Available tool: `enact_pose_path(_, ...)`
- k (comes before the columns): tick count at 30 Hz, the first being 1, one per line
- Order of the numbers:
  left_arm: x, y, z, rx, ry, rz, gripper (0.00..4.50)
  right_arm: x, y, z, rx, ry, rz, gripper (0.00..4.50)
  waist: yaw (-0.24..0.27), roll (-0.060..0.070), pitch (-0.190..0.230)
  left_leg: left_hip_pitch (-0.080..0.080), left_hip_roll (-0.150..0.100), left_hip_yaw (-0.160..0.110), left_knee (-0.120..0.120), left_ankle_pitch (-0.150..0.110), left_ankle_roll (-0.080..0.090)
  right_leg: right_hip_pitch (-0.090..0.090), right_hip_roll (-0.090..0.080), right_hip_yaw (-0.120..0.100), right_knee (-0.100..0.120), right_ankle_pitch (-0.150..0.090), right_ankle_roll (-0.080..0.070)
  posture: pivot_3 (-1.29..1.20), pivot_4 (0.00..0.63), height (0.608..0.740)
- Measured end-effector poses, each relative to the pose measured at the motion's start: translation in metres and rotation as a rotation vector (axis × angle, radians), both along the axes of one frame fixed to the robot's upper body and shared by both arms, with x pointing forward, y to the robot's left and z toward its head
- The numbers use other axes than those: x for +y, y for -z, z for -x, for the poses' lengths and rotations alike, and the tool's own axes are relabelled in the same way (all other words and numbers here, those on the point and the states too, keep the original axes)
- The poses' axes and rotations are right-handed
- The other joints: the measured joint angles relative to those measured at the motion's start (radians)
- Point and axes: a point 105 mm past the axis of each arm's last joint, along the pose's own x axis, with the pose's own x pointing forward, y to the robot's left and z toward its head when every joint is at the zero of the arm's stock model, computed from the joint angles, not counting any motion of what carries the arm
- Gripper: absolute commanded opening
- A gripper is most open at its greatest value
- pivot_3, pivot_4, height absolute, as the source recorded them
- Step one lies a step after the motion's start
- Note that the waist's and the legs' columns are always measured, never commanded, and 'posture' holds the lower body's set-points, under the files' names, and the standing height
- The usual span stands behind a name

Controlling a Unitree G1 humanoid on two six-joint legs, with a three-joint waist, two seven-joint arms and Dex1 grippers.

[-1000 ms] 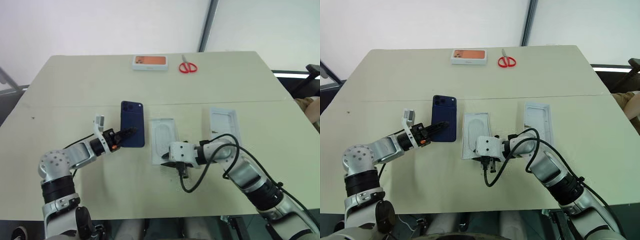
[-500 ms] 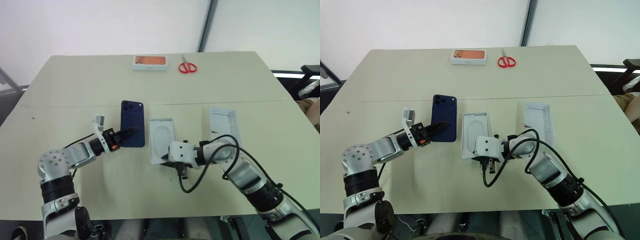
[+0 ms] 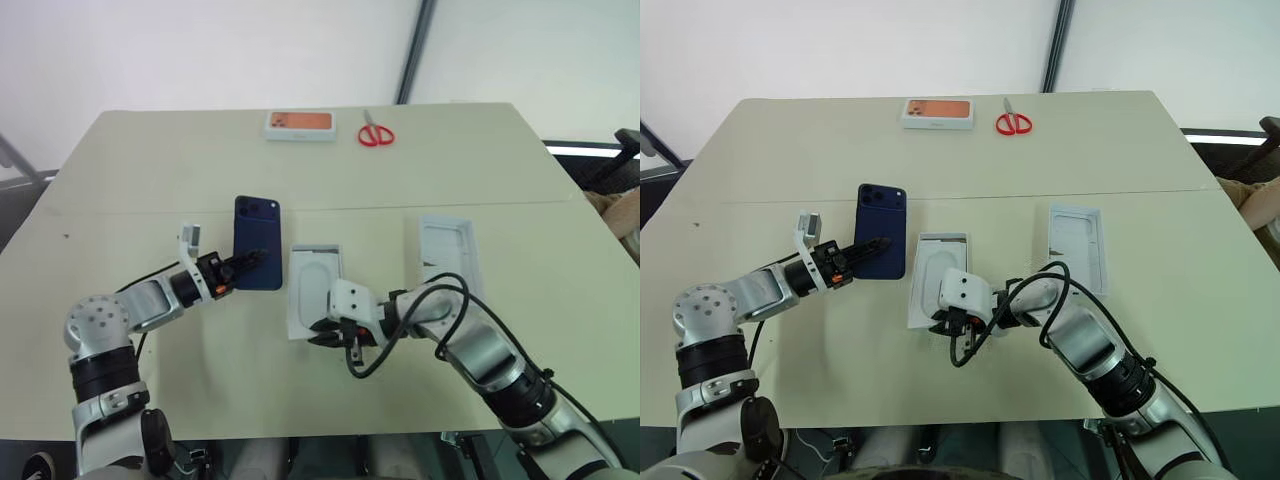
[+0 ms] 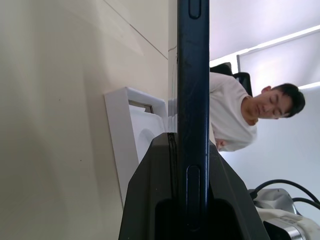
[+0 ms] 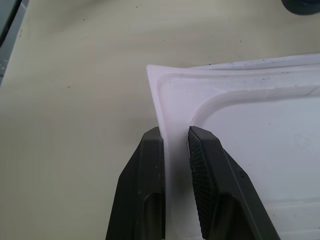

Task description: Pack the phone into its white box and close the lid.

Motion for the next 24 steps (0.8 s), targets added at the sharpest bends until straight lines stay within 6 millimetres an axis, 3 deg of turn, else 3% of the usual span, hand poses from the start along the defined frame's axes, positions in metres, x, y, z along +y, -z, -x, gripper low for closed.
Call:
enact_pose_path(2,-0.001,0.001,0.0,0.002,0.005,-0.003,0.0,0.0,0.0,0.0,-0.015,-0.007,0.006,0.69,0.0,0.0,0.0,0.0,0.0,0.0,0.0,0.0,0.0,0.0,0.0,0.0,0.0,0.0,0.0,0.0,0.15,0.74)
enact_pose_path(5,-0.002,0.001,0.0,0.003,0.009,-0.005,0.0,0.0,0.0,-0.003,-0.011,0.004,-0.005,1.68,0.0,0.0,0.0,0.0,0.0,0.0,0.0,0.0,0.0,0.0,0.0,0.0,0.0,0.0,0.0,0.0,0.15,0.74)
enact_pose_path(7,-0.003,0.001,0.0,0.004,0.011,-0.006,0.0,0.001,0.001,-0.005,0.001,0.016,-0.004,2.61,0.001,0.0,0.0,0.0,0.0,0.0,0.0,0.0,0.0,0.0,0.0,0.0,0.0,0.0,0.0,0.0,0.15,0.74)
enact_pose_path(19,-0.004,0.002,0.0,0.006,0.015,-0.008,0.0,-0.004,0.002,-0.005,0.038,0.02,0.003,2.61,0.002,0.0,0.0,-0.001,-0.001,0.0,0.0,0.0,0.0,0.0,-0.001,0.0,0.0,0.0,0.0,0.0,0.15,0.74)
enact_pose_path(24,-0.004,0.002,0.0,0.008,0.017,-0.004,0.0,-0.007,-0.019,-0.013,0.016,0.041,-0.056,2.61,0.002,0.0,0.0,-0.001,-0.001,0.0,0.0,0.0,0.0,0.0,-0.001,0.0,0.0,0.0,0.0,0.0,0.15,0.74)
